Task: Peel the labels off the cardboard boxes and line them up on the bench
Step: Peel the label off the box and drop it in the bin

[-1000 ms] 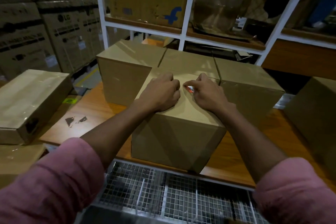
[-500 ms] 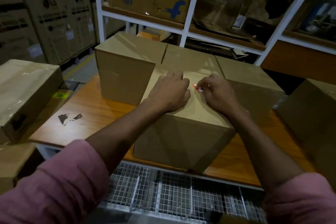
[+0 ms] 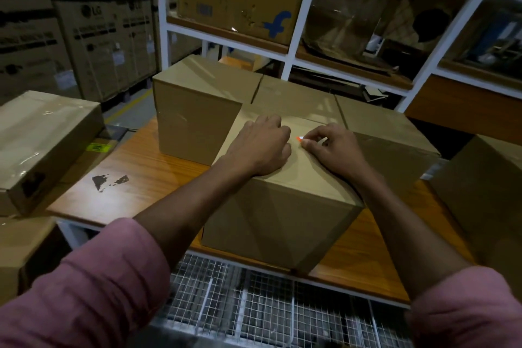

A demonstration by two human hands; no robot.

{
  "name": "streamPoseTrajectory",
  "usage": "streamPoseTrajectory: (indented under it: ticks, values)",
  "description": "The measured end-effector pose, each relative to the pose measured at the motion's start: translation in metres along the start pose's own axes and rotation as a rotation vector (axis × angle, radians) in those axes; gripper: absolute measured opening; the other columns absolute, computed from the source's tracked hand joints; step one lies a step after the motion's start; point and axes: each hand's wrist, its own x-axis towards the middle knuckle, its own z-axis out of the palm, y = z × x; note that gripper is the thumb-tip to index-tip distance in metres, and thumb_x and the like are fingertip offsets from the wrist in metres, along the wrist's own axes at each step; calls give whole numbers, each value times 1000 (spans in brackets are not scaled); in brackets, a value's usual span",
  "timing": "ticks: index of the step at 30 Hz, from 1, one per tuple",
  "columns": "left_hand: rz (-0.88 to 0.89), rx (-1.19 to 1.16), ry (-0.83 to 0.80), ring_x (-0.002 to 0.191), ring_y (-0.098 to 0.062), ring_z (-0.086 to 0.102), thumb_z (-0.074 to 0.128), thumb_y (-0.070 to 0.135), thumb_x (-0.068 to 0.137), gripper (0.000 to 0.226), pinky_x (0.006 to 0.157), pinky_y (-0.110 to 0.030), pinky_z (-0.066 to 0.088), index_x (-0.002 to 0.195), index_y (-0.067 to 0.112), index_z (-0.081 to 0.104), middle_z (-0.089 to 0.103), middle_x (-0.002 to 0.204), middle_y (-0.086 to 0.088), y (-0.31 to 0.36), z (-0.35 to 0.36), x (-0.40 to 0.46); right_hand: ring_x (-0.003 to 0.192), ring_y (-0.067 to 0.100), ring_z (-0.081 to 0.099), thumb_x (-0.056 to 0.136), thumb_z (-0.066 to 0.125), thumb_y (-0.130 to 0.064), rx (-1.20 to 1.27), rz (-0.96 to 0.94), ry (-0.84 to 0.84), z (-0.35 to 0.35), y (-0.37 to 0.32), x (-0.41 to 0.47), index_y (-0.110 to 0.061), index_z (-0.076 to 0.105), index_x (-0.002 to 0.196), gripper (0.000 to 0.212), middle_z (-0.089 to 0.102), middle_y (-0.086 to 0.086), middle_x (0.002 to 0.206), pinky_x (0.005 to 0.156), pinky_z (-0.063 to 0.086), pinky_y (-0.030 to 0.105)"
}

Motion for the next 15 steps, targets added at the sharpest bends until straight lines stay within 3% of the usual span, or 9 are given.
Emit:
streamPoseTrajectory:
  ticks: [5, 11, 15]
  values:
    - [-14, 46, 1, 117, -30, 50, 43, 37, 101, 35, 88, -47, 45, 121, 17, 63, 56, 121, -7, 3, -1, -1, 87, 13, 61, 94, 66, -42, 22, 0, -24, -3, 0, -3, -25, 78, 99, 22, 62, -2, 99, 73, 42, 29]
    - [-189, 163, 2, 124, -29, 45, 41, 32, 103, 34, 87, -48, 38, 127, 17, 60, 51, 134, -7, 38, 5, -4, 80, 6, 58, 90, 75, -32, 28, -55, -56, -6, 3, -1, -25, 80, 101, 14, 64, -2, 100, 65, 38, 18]
    - [-215, 133, 34, 122, -29, 46, 41, 38, 101, 37, 87, -48, 37, 122, 16, 61, 53, 132, -8, 40, 2, -9, 83, 16, 61, 93, 71, -28, -21, -119, -28, -1, 4, 0, -19, 77, 97, 12, 64, 2, 98, 74, 46, 29]
